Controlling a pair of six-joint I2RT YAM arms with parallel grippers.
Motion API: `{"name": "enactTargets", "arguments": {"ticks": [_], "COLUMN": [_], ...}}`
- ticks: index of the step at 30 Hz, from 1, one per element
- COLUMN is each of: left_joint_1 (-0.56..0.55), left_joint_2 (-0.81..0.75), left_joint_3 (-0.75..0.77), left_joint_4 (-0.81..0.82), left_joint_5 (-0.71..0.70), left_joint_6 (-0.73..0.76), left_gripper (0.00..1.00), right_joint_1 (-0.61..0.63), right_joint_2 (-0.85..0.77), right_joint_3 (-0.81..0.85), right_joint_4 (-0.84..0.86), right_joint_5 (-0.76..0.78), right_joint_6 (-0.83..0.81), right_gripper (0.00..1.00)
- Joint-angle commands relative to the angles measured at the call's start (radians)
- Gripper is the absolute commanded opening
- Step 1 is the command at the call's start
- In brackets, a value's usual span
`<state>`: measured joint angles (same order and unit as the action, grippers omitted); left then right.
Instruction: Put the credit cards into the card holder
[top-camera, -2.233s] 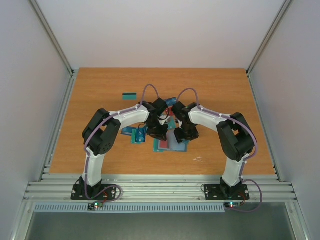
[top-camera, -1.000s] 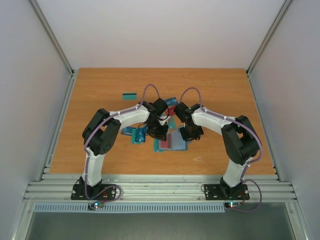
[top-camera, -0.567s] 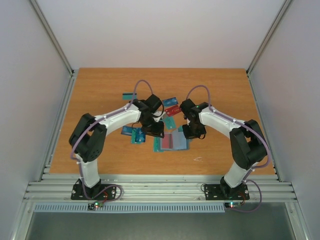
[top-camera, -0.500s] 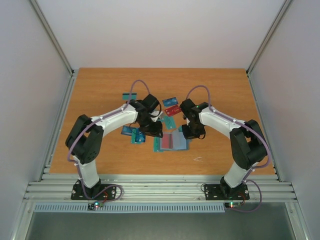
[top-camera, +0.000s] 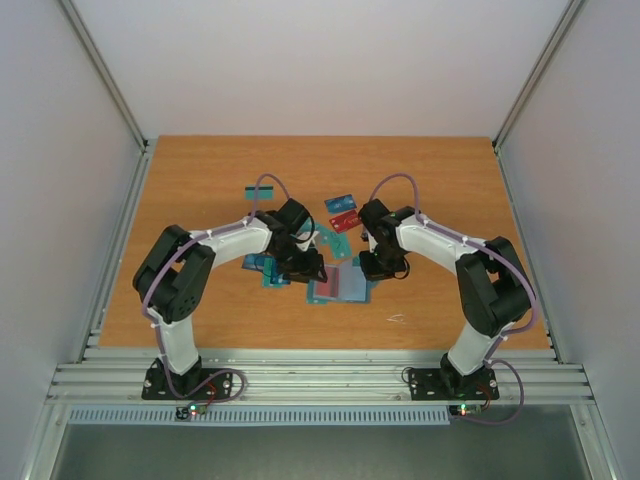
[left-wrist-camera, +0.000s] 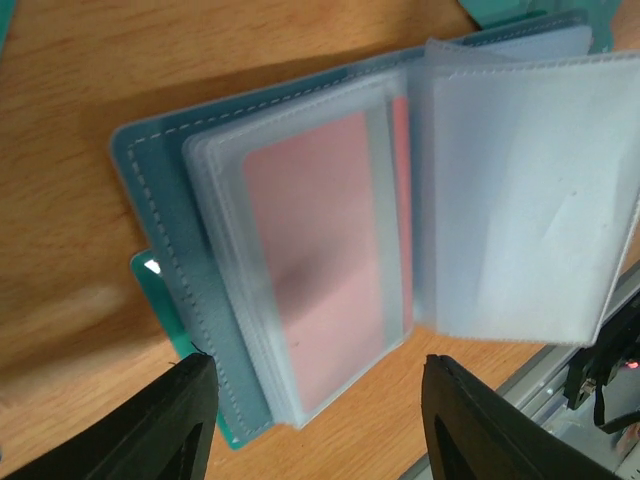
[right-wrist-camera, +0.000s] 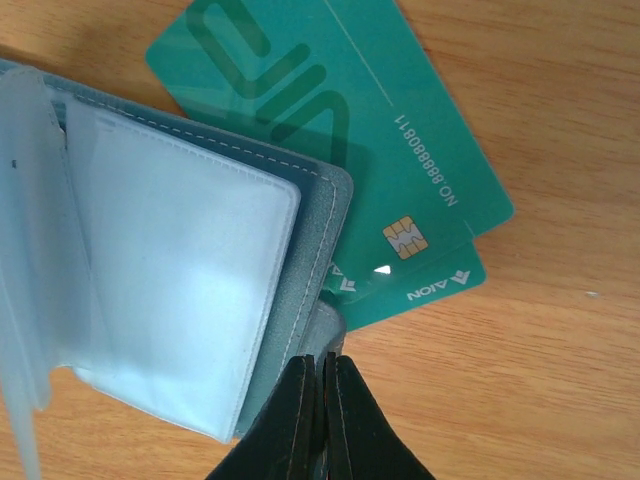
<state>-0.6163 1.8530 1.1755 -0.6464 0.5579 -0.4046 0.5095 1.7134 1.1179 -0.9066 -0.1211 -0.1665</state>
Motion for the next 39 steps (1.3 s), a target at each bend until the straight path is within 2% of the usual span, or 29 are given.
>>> {"name": "enactTargets", "arguments": {"ticks": [1, 14, 25, 39], "left_joint_1": [0.01, 0.012, 0.012, 0.012], "left_joint_2": [0.024, 0.004, 0.009, -0.044], "left_joint_3": [-0.02, -0.044, -0.112, -0.083], "left_joint_4": [0.08, 0.082, 0.204, 0.164], "left_joint_5": [0.022, -0.065, 0.006, -0.017], "left_joint_6": [-0.017, -0.016, -0.065, -0.076], "left_gripper": [0.57, 0.62, 0.62, 0.6], "right_joint_1": [-0.002, -0.004, -0.003, -0.003], "right_joint_2": [0.024, 0.041, 0.057, 0.071], "right_joint_3": [-0.013, -0.017, -0.01, -0.02], "right_joint_4": [0.027, 0.038, 0.049, 0.088], "right_joint_5": [-0.037, -0.044, -0.084, -0.165], "right_joint_6": [-0.002, -0.013, -0.022, -0.009], "right_gripper": [0.01, 0.01, 0.01, 0.01]}}
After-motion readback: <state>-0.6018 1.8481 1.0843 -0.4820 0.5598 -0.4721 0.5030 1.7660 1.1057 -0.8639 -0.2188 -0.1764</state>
